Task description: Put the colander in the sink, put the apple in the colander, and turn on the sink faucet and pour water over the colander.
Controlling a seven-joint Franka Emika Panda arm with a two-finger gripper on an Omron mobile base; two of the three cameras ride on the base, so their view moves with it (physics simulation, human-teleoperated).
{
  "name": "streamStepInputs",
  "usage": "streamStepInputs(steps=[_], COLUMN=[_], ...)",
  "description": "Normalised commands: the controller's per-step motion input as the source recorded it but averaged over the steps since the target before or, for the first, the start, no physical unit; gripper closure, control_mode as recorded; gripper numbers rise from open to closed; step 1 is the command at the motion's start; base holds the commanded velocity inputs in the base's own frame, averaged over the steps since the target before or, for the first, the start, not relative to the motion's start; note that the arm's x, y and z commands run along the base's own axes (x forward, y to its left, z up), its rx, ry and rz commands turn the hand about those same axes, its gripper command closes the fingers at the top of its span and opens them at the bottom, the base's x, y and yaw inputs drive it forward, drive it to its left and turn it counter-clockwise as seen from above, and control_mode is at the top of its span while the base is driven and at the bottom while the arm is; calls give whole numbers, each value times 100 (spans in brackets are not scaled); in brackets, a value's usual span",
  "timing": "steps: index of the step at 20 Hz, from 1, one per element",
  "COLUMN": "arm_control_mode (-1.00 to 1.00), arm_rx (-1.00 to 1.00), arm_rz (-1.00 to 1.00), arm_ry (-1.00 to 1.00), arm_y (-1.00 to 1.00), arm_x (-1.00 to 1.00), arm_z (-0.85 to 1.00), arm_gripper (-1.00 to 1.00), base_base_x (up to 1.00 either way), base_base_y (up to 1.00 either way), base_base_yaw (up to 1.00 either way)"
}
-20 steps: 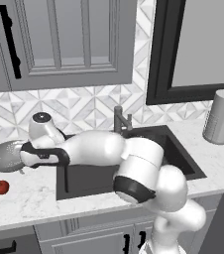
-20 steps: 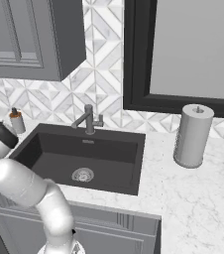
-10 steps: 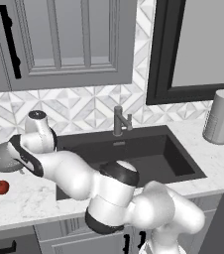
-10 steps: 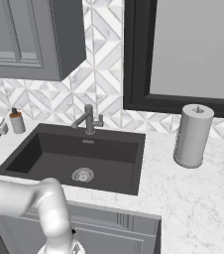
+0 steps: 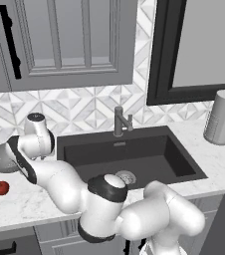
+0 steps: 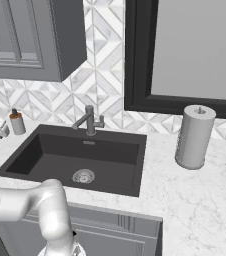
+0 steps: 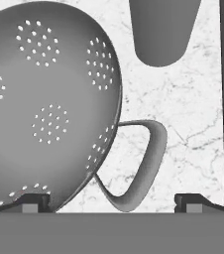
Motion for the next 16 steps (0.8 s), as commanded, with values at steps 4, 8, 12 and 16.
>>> streamStepInputs(steps=[4, 8, 12, 16], arm_control_mode=[-100, -100, -100, -100], arm_rx=[0, 0, 0, 0], arm_rz=[0, 0, 0, 0], arm_ry=[0, 0, 0, 0], arm_y=[0, 1, 7, 0], arm_x=[13, 19, 15, 10], arm_z=[-25, -5, 0, -6], arm_gripper=[-100, -100, -100, -100], base_base_x=[0, 0, 0, 0], base_base_y=[0, 0, 0, 0], base_base_yaw=[0, 0, 0, 0])
